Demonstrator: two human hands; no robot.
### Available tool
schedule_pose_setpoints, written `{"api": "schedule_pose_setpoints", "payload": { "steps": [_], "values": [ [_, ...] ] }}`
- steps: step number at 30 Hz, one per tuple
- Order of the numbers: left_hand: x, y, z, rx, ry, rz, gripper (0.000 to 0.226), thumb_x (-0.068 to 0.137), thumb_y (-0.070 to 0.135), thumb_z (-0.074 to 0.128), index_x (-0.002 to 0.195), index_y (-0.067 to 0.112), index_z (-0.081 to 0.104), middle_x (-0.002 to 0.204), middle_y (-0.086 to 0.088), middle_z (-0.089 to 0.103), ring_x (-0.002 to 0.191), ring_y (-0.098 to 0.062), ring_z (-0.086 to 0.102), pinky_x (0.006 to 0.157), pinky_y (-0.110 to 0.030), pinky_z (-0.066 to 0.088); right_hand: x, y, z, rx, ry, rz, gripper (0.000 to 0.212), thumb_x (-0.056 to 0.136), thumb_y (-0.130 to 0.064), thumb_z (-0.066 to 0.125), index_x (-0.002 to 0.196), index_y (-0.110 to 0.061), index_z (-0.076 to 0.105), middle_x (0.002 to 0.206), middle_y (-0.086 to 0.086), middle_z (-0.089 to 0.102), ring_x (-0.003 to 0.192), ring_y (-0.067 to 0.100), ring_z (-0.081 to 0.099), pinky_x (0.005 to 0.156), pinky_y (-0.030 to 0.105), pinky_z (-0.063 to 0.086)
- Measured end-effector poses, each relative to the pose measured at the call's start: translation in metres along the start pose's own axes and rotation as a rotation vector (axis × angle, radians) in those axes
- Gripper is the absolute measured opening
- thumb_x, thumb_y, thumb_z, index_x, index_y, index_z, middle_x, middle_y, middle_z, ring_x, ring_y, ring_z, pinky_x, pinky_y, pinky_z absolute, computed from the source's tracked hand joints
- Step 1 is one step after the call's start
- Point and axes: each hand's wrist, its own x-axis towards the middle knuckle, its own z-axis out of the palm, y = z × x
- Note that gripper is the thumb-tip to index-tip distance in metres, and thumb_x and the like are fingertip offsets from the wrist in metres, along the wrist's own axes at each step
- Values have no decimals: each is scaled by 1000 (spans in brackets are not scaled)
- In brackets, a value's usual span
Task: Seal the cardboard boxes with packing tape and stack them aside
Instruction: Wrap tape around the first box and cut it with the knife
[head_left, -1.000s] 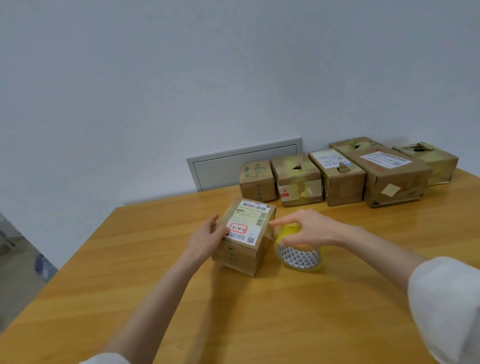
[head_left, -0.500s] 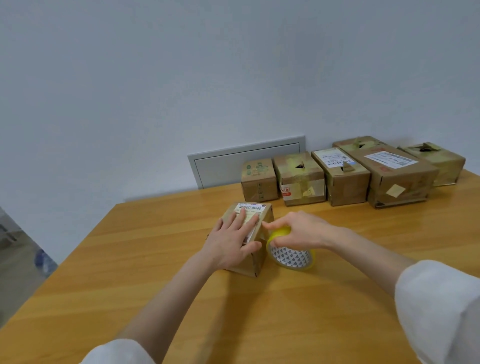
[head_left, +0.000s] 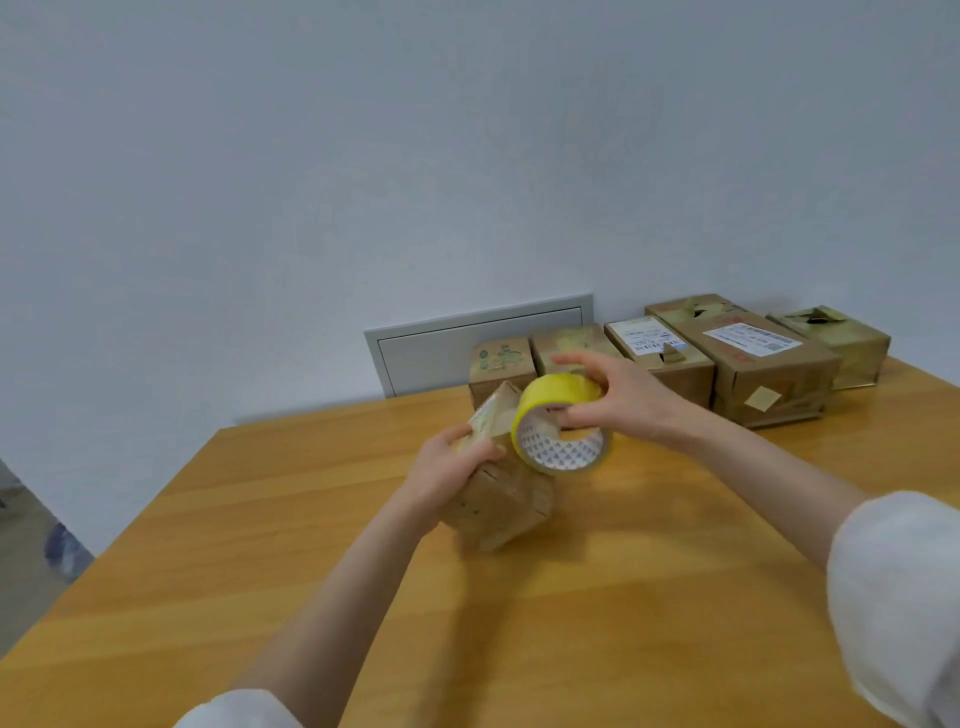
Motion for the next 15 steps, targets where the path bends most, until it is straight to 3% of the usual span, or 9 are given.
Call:
{"api": "schedule_pose_setpoints", "payload": {
  "steps": [2,4,6,9,11,13,15],
  "values": [
    [-4,-1,0,-173,-41,-68,52,80,38,68,129,23,58,107,-4,68,86,-17,66,55,-26,53,9,-16,-6,99,28,-62,62,75,-19,75,129,-39,51,106,0,59,85,11,61,67,19,51],
    [-8,-7,2,-257,-41,-98,39,84,35,65,121,22,63,96,-1,70,79,-15,65,47,-21,48,9,-22,2,67,-16,-109,52,78,-17,73,125,-35,58,111,-6,60,94,10,60,78,25,54],
    [-10,-11,2,-287,-33,-101,30,86,35,63,113,23,66,90,2,71,78,-15,65,48,-22,48,9,-22,13,29,-24,-147,41,81,-16,71,119,-31,66,110,-15,60,92,-2,58,85,27,50],
    [-10,-17,-2,-302,-17,-118,23,85,36,63,105,27,68,85,4,71,79,-17,63,54,-26,49,15,-24,10,-76,-29,-188,36,80,-19,71,110,-38,69,102,-21,60,69,-22,53,65,3,40],
    [-9,-24,-6,-319,-13,-142,19,84,37,63,100,29,67,86,2,69,82,-21,60,63,-30,47,16,-20,-4,-250,-150,-130,33,76,-28,72,105,-43,70,104,-20,60,78,-17,52,60,3,37],
    [-8,-30,-8,-313,-33,-135,20,85,40,62,101,29,66,87,1,67,83,-22,58,66,-32,46,11,-6,-12,-354,-295,-37,31,74,-38,74,104,-47,70,112,-19,57,97,-2,50,69,11,38],
    [-5,-31,-8,-309,-33,-128,24,84,41,63,104,28,65,84,2,67,81,-20,58,63,-31,45,2,9,-9,-307,-314,23,31,74,-43,75,103,-51,69,113,-19,54,103,6,49,74,19,41]
  ]
}}
